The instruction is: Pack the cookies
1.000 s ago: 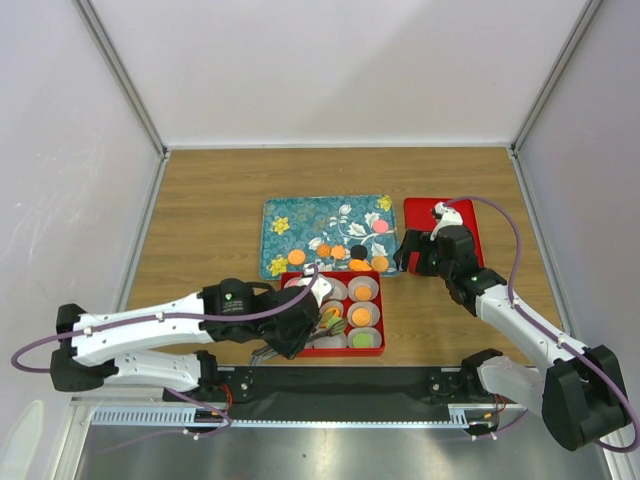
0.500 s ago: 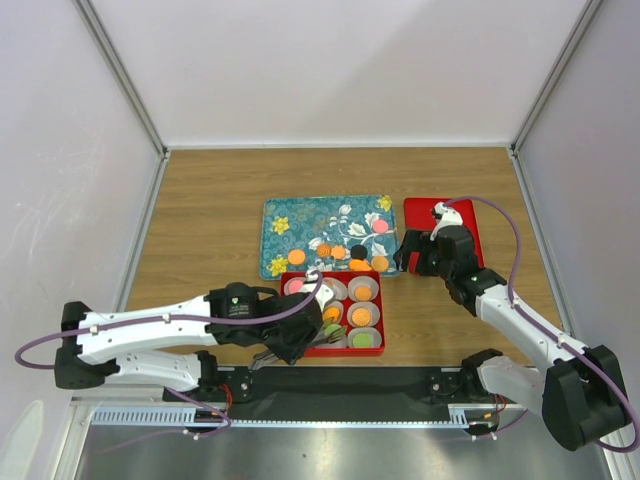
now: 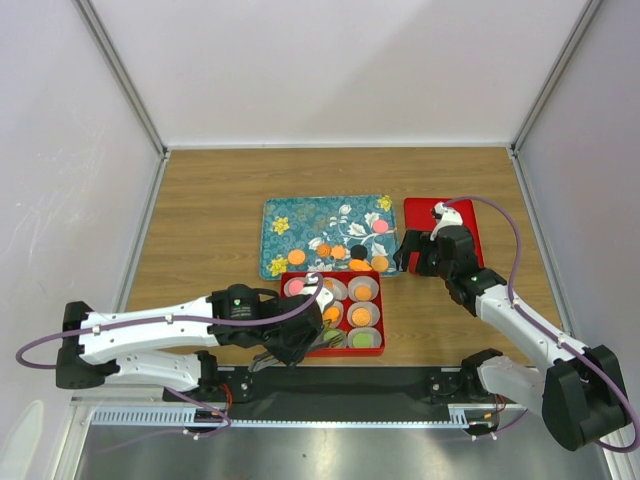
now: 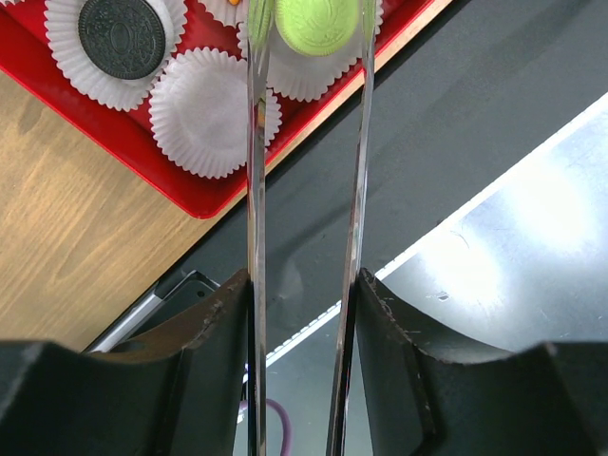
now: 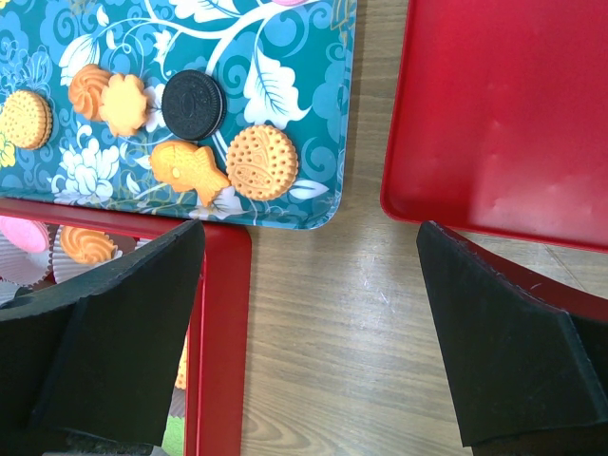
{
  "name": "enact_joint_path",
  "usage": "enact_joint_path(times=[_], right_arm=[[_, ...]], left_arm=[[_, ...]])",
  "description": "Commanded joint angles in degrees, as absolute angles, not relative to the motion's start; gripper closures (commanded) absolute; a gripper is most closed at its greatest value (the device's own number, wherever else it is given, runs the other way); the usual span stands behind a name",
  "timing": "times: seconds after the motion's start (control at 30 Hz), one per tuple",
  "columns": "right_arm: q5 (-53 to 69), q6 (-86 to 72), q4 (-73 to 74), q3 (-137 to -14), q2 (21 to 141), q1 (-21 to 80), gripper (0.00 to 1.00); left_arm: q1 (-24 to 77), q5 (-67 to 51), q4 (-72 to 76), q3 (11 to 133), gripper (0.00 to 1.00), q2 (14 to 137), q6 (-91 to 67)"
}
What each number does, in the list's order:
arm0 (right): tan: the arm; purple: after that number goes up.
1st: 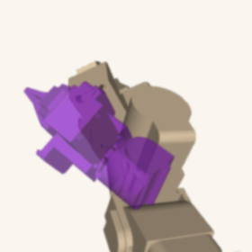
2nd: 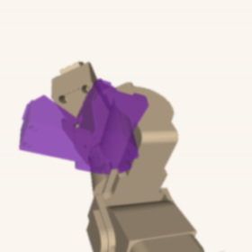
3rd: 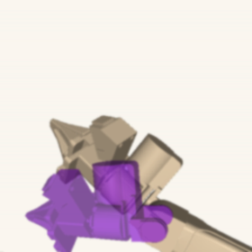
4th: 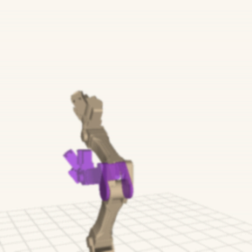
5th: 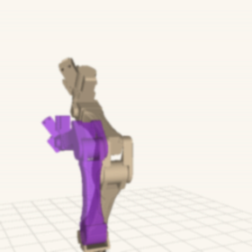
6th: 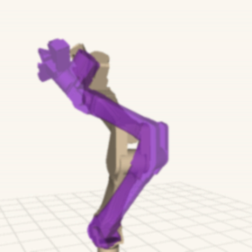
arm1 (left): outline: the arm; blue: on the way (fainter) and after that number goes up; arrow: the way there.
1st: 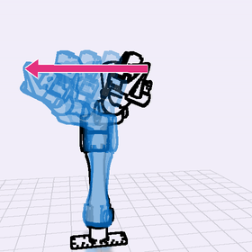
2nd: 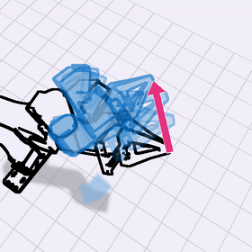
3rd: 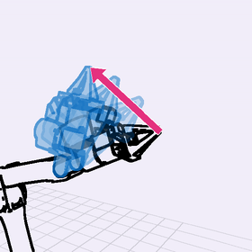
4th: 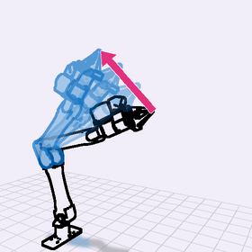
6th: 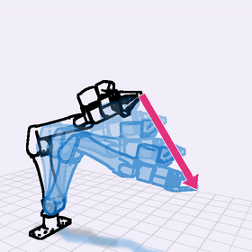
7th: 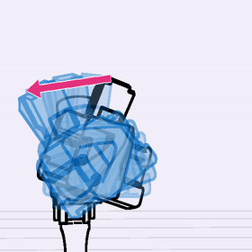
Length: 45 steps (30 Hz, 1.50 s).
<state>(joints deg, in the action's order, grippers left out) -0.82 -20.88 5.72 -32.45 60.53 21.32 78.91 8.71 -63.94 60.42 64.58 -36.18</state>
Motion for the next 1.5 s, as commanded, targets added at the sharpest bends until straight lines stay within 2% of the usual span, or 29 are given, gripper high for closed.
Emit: enact_joint_path(times=[0.0, 0.4, 0.57, 0.77, 0.9, 1.1, 1.27, 1.47], right_arm=[[-1.32, -20.22, 4.75, -34.37, 59.76, 21.62, 0.0], [-1.49, -20.21, 4.75, -34.28, 59.68, 21.62, 0.0], [-1.58, -20.22, 4.83, -34.45, 59.5, 21.62, 0.0], [-2.37, -20.3, 5.01, -34.45, 59.15, 21.71, 0.0], [-3.78, -20.65, 5.89, -34.54, 57.75, 21.36, 0.0], [-6.24, -22.06, 8.26, -34.63, 55.99, 18.99, 0.0], [-4.05, -23.29, 8.0, -33.49, 54.93, 16.09, 0.0], [-2.11, -23.64, 7.74, -32.79, 54.06, 14.06, 0.0]], left_arm=[[79.28, 8.0, -62.4, 60.82, 0.49, 64.16, -36.91], [79.36, 9.57, -65.47, 64.24, 0.47, 64.07, -36.12], [78.66, 12.48, -67.76, 71.71, 0.46, 64.25, -34.2], [72.61, 15.81, -65.23, 80.24, 0.47, 69.69, -27.96], [64.28, 15.39, -58.2, 84.19, 0.45, 76.01, -22.16], [55.21, 15.38, -50.19, 94.47, 0.44, 92.53, -15.56], [53.09, 15.03, -49.83, 107.21, 0.43, 109.55, -12.66], [51.51, 14.5, -53.96, 120.84, 0.43, 121.98, -12.39]])
